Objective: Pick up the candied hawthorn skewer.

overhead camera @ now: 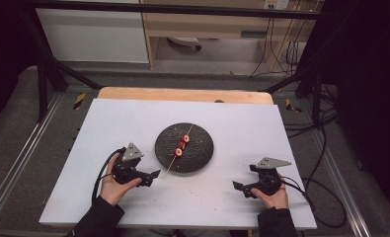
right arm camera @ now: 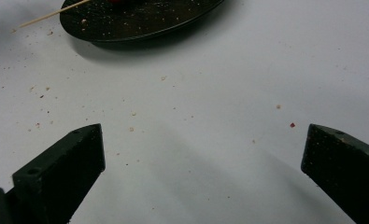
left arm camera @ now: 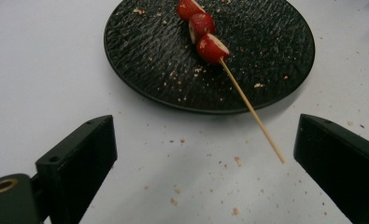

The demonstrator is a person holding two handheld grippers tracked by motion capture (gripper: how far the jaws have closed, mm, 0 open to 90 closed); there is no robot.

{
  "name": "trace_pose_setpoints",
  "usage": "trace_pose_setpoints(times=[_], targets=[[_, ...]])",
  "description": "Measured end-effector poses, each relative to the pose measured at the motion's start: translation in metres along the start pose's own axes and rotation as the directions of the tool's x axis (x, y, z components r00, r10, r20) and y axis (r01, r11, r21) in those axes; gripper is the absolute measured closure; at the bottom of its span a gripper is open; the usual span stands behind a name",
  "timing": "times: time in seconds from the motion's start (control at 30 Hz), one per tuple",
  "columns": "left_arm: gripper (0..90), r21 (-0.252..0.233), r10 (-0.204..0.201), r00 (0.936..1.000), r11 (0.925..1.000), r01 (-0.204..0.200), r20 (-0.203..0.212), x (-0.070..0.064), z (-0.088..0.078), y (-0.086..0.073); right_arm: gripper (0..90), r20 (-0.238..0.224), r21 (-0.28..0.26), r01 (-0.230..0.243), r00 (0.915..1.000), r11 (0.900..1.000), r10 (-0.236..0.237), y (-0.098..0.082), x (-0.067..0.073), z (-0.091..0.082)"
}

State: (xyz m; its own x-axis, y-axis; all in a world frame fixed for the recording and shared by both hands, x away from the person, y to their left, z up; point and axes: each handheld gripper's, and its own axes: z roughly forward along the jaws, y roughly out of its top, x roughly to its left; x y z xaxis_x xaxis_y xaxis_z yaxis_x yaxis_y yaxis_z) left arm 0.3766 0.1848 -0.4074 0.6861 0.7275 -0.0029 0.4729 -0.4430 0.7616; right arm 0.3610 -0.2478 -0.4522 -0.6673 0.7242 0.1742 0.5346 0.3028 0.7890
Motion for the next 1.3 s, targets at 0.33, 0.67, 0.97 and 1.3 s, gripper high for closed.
trace_pose_setpoints(times=[0.33, 0.67, 0.97, 1.3], targets=[[11.6, 0.048, 0.001, 0.9999, 0.9988, 0.0, -0.011, -0.008, 0.021, 0.021, 0.5, 0.0, 0.0, 0.001, 1.0, 1.0, -0.001, 0.0, 0.0, 0.0], [29.8, 0.095, -0.016, 0.9998, 0.9954, 0.017, -0.012, -0.014, 0.044, 0.034, 0.5, -0.001, -0.001, 0.002, 1.0, 1.0, -0.002, 0.0, 0.0, 0.0], [50.2, 0.149, -0.033, 0.9995, 0.9883, 0.033, -0.002, -0.018, 0.063, 0.041, 0.5, -0.004, -0.001, 0.001, 1.0, 1.0, -0.001, 0.0, 0.0, 0.0], [72.9, 0.206, -0.068, 0.9976, 0.9761, 0.069, -0.009, -0.023, 0.075, 0.043, 0.5, -0.008, 0.001, 0.0, 1.0, 1.0, 0.0, 0.0, -0.001, 0.0]])
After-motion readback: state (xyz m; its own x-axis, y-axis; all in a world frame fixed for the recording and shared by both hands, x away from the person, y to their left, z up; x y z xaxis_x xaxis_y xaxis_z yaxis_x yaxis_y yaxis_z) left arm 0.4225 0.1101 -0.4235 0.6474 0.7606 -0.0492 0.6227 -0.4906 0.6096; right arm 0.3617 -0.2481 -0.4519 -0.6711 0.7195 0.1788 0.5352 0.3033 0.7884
